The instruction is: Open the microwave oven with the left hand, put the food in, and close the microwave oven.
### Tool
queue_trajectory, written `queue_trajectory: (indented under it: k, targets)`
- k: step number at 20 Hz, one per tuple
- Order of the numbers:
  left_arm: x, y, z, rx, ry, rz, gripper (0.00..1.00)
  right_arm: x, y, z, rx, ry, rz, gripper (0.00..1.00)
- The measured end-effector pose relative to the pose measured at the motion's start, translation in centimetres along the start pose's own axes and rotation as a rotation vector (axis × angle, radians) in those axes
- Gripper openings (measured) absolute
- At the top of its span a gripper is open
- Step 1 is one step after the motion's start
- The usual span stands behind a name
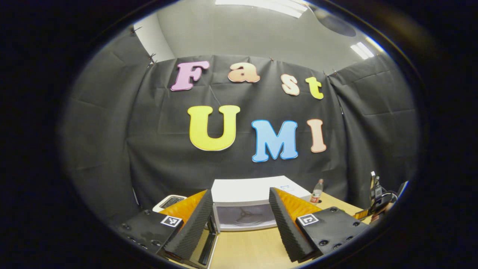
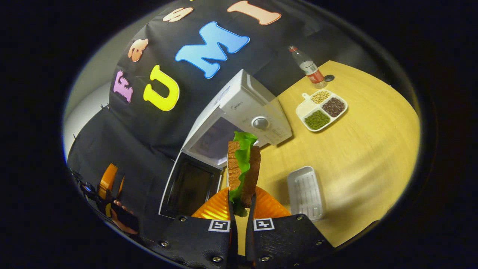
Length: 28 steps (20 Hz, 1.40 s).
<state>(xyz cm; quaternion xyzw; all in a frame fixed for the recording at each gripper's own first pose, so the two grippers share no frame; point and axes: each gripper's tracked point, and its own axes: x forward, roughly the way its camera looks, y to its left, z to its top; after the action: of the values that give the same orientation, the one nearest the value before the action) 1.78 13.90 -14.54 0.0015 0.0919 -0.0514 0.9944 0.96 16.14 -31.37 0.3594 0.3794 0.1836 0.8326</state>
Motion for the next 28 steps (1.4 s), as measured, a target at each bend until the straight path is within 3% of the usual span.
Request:
queue_trajectory:
  k: [4,10,15,22,28]
  targets:
    - [-0.9,2.5,0.6,0.003,-0.017,0.039,0.96,4.3,3.8,-0.5,0.065,-0.018,0.058,0.08]
    - [-2.5,5.4,2.0,0.014,-0.05,0.077,0.96,11.8,6.6,-0.1,0.289,-0.068,0.093,0.08]
    - [-3.5,9.1,2.2,0.038,-0.058,0.143,0.96,17.6,7.2,0.4,0.378,-0.107,0.067,0.08]
    - [-4.0,11.8,1.9,0.089,-0.017,0.174,0.97,25.4,7.3,3.8,0.621,-0.301,0.086,0.08]
    - [-4.8,14.3,1.6,0.097,0.027,0.231,0.96,31.9,6.8,5.1,0.701,-0.447,0.047,0.08]
